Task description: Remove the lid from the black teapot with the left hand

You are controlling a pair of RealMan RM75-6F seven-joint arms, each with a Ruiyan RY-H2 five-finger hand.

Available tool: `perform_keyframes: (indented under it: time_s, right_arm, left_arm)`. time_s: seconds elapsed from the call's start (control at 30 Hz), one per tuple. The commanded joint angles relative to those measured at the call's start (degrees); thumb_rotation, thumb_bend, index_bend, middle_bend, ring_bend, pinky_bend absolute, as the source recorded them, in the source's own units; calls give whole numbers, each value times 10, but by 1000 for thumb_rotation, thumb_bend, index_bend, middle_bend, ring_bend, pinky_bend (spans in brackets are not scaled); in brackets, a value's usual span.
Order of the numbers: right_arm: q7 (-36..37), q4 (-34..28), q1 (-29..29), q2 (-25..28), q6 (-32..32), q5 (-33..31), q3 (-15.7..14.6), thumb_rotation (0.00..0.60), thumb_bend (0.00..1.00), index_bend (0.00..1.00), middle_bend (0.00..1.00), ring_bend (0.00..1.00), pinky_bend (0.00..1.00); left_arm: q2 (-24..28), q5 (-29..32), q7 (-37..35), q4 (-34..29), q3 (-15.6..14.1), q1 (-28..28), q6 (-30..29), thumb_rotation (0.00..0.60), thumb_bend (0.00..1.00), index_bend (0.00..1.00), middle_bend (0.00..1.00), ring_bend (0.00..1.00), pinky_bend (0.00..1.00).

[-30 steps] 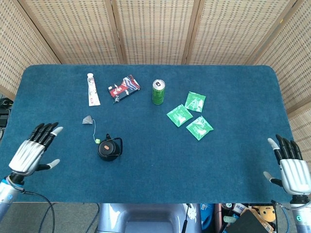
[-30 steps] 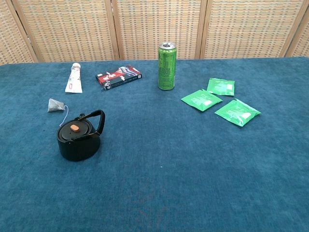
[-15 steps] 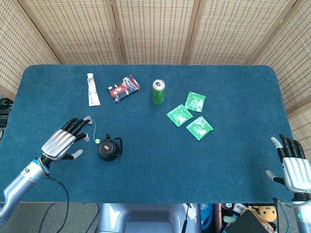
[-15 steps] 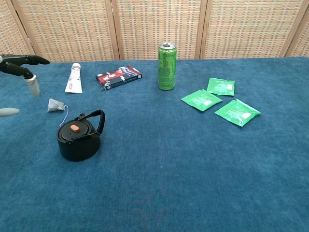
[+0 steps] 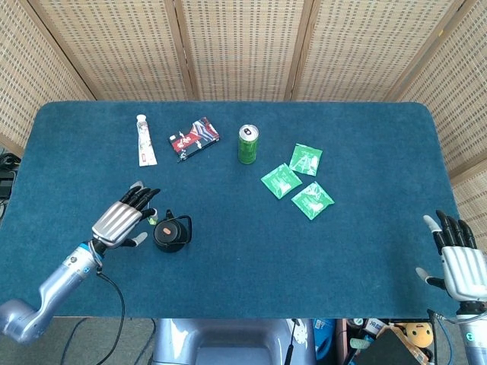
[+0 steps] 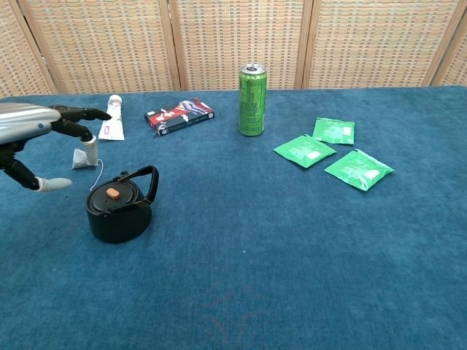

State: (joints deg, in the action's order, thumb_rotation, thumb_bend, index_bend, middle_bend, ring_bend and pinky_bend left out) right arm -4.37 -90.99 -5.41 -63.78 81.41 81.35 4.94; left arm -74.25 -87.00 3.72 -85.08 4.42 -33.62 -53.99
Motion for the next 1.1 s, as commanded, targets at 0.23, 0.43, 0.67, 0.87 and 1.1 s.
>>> perform_keyframes:
  time_s: [0.23, 0.43, 0.67, 0.87, 1.1]
  right_arm:
    - [10, 3, -1, 3, -4, -6, 2, 600, 0, 0, 0, 0, 0]
    - [18, 4, -1, 5, -6, -9, 3, 600, 0, 0, 0, 0, 0]
    - [23, 6, -1, 7, -8, -12, 5, 600, 0, 0, 0, 0, 0]
    - [27, 7, -2, 8, -9, -13, 4, 600, 0, 0, 0, 0, 0]
    - [33, 7, -1, 9, -9, -14, 5, 600, 0, 0, 0, 0, 0]
  left_arm:
    - [-27, 42, 41, -1, 9, -29, 33, 600, 365, 435, 0, 0, 0]
    - [-43, 58, 53, 6, 4, -37, 43, 600, 379, 450, 0, 0, 0]
    - [-56, 70, 59, 16, 1, -42, 45, 600, 380, 456, 0, 0, 0]
    - [-64, 82, 67, 20, 0, -46, 46, 600, 380, 456, 0, 0, 0]
    - [-69, 87, 71, 22, -4, -52, 49, 600, 381, 471, 0, 0, 0]
